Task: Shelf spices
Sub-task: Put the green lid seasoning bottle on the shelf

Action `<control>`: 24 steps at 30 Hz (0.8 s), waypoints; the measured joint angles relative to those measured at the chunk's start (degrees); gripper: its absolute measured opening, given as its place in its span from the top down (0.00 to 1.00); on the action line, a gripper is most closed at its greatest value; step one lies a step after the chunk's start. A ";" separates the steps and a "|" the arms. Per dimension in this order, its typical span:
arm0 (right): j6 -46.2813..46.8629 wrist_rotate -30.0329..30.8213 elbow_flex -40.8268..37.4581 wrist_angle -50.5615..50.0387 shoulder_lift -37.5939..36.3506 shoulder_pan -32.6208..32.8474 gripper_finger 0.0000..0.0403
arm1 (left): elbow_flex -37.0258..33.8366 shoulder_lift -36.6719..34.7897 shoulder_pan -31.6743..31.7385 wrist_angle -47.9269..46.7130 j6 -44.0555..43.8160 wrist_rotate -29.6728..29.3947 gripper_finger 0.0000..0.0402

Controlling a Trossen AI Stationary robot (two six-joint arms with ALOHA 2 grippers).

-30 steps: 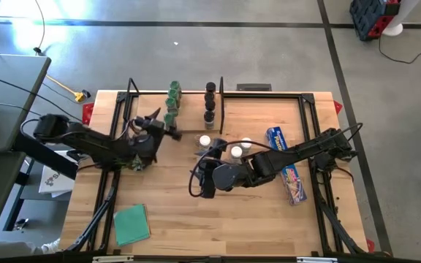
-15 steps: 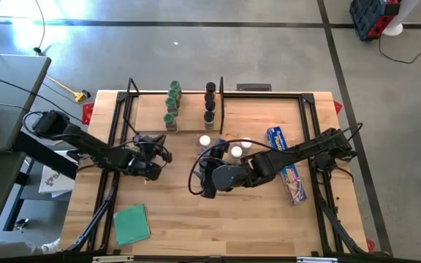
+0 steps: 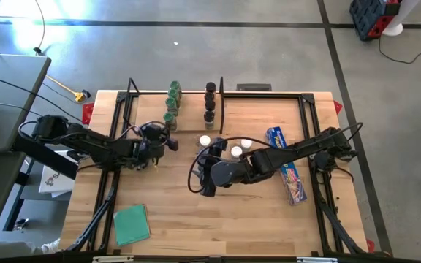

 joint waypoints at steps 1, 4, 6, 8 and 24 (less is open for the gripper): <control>0.00 -0.30 0.00 -0.22 0.00 0.00 0.35 | 0.00 0.00 0.61 0.12 0.41 0.64 1.00; -0.43 -0.54 0.00 -0.56 0.00 0.00 0.35 | 0.00 0.02 1.93 0.59 0.59 1.37 1.00; -0.63 -0.58 0.00 -0.50 0.00 0.02 0.35 | 0.00 0.02 2.64 1.09 1.39 1.78 1.00; -0.61 -0.60 0.00 -0.52 0.00 0.02 0.35 | 0.00 0.02 3.14 2.16 2.55 2.50 1.00; 0.03 -0.64 0.00 -0.44 0.02 0.02 0.35 | 0.02 -0.47 2.50 6.71 6.41 7.14 1.00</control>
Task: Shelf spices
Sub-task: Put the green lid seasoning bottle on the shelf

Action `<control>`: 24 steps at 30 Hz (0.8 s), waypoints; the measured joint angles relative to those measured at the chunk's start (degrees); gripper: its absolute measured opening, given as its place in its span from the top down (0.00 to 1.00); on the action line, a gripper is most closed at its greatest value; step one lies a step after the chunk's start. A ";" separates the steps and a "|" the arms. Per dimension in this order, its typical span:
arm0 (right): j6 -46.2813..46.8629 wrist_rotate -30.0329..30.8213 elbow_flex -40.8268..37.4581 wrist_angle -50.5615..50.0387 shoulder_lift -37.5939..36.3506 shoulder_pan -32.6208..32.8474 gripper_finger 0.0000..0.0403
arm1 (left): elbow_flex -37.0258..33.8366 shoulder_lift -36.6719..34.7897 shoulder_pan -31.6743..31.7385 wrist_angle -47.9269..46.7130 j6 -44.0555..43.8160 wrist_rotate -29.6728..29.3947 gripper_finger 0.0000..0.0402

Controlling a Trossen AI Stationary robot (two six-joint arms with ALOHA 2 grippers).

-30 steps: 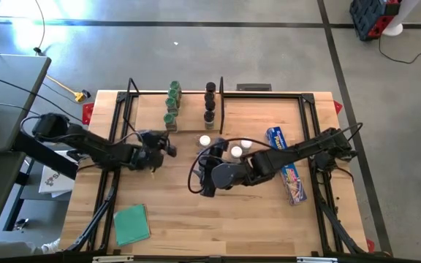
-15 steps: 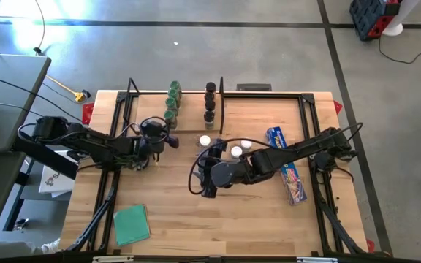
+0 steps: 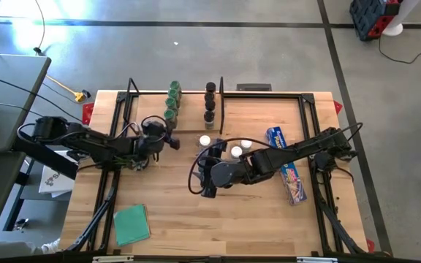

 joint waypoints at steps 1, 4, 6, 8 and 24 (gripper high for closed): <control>-0.02 0.02 0.00 -0.03 0.00 0.00 0.35 | 0.00 -0.51 -0.74 0.50 0.52 1.25 1.00; -0.45 0.72 0.00 -0.19 -0.17 0.17 0.35 | 0.00 -3.86 -2.62 0.20 2.28 3.52 1.00; -0.47 1.94 0.00 -0.10 -0.39 0.58 0.35 | 0.02 -7.88 -3.17 -1.04 4.69 4.67 1.00; -0.44 2.29 0.00 -0.12 -0.51 0.98 0.35 | 0.39 -12.66 -2.18 -4.86 7.20 6.67 1.00; 2.59 2.39 0.00 -0.22 -0.52 2.02 0.35 | 5.86 -21.21 31.54 -31.06 17.05 34.22 1.00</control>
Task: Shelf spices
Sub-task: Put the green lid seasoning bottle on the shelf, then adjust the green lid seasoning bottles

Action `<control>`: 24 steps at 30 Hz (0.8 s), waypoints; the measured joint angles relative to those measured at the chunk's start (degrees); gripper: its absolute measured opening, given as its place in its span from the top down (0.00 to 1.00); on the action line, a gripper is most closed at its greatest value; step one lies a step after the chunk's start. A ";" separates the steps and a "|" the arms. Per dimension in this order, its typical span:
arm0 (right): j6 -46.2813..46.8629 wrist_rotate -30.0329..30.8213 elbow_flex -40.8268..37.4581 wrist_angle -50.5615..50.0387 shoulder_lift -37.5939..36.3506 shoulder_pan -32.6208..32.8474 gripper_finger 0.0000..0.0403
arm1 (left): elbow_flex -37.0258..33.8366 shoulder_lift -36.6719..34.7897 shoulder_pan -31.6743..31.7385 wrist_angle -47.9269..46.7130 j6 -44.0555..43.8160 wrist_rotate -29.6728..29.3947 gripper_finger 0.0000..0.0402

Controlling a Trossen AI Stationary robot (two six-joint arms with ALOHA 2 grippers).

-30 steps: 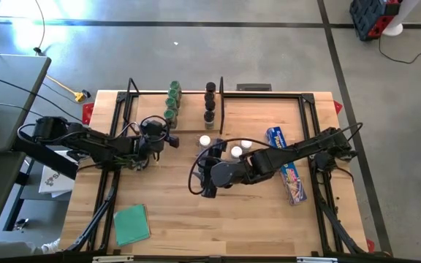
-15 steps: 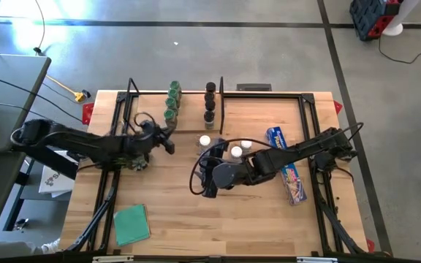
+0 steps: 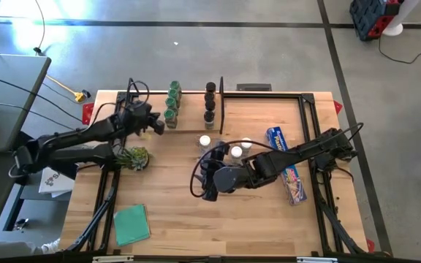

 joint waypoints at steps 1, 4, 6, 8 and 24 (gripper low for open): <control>-0.03 0.01 0.00 -0.02 0.00 -0.04 0.35 | -0.02 0.74 1.51 1.31 0.00 2.99 1.00; -0.31 -0.01 0.00 -0.16 -0.02 -0.10 0.35 | 1.31 2.68 5.06 2.53 -0.42 9.62 1.00; -1.10 -0.01 0.00 -0.20 -0.02 -0.12 0.35 | 3.31 3.74 6.58 0.76 -0.51 11.72 1.00; -1.12 0.01 0.00 -0.20 -0.02 -0.12 0.35 | 6.25 4.80 7.63 -2.79 0.02 12.72 1.00; 0.03 -0.03 0.00 -0.68 -0.02 -0.08 0.35 | 27.00 23.42 16.50 -27.04 38.71 18.27 1.00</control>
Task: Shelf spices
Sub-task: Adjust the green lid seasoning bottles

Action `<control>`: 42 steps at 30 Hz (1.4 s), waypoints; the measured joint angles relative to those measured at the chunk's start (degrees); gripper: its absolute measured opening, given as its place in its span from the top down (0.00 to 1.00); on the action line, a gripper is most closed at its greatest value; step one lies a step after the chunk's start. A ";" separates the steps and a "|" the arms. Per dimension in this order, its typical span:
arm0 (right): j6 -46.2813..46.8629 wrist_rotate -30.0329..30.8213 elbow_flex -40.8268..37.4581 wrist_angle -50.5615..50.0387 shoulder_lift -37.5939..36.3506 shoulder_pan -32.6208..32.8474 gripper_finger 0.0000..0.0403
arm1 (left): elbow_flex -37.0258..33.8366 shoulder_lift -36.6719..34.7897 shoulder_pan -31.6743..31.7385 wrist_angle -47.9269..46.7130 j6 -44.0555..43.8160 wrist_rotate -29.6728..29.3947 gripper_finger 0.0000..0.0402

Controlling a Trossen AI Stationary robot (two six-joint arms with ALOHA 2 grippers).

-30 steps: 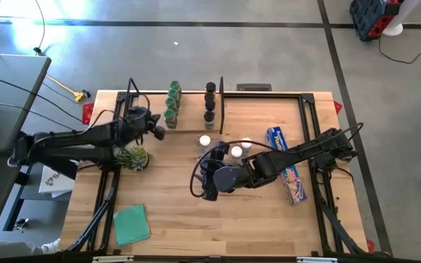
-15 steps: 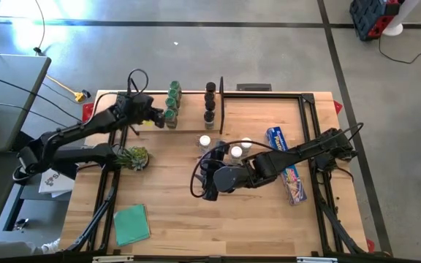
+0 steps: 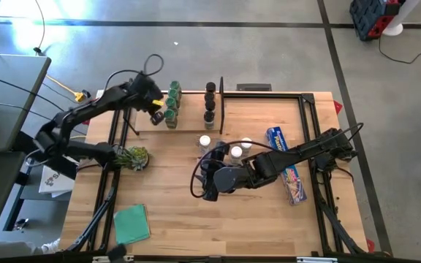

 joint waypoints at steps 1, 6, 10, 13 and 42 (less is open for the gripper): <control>0.28 0.00 0.00 -0.06 0.00 0.00 0.35 | 0.60 1.37 0.02 -0.66 3.75 -0.55 1.00; 1.26 -0.33 0.00 -1.68 0.00 0.08 0.35 | 1.61 5.69 0.62 -1.09 16.72 -2.52 1.00; 2.55 -0.42 0.00 -3.62 0.00 0.09 0.35 | 1.61 7.80 0.72 0.46 22.71 -0.56 1.00; 3.51 -0.42 0.00 -4.60 0.00 0.09 0.35 | 1.61 8.44 0.70 2.03 24.23 -0.81 1.00; 2.89 -0.42 0.00 -4.57 0.00 -0.07 0.35 | 1.61 8.42 0.55 4.76 22.19 2.71 1.00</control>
